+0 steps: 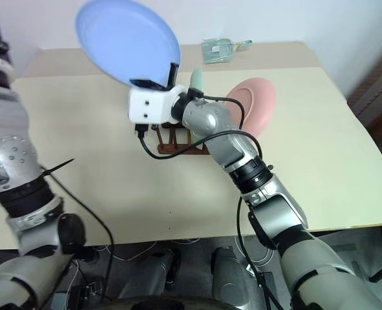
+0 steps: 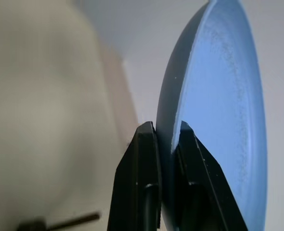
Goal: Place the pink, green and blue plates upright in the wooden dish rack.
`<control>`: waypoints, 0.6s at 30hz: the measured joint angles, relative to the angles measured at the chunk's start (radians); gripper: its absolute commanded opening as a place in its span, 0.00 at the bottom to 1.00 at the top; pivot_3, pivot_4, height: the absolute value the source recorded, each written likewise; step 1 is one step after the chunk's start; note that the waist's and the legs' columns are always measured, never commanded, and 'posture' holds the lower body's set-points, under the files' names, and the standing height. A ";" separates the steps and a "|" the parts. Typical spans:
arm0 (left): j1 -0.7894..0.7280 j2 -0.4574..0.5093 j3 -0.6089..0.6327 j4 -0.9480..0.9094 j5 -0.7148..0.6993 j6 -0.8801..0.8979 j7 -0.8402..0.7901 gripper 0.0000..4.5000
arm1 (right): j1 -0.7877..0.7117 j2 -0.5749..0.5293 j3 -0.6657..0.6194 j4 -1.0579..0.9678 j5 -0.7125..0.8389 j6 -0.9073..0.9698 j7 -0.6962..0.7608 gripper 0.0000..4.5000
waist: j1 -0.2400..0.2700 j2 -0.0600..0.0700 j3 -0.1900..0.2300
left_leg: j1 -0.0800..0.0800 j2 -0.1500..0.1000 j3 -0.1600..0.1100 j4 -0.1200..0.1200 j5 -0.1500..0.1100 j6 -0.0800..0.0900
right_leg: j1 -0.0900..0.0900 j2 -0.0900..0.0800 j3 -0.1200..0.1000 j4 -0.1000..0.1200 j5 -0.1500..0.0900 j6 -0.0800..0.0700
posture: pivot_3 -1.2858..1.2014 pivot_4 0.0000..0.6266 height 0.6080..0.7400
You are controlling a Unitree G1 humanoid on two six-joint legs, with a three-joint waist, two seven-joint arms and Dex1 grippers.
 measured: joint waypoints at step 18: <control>0.643 -0.127 -0.326 0.138 0.344 -0.219 -0.215 0.71 | 0.305 0.300 -0.373 -0.684 0.963 0.894 -0.226 0.00 | 0.003 0.002 0.000 | 0.001 0.008 0.001 -0.009 -0.001 0.001 | -0.005 0.006 0.001 -0.001 0.004 -0.007 | 0.52 0.24 0.99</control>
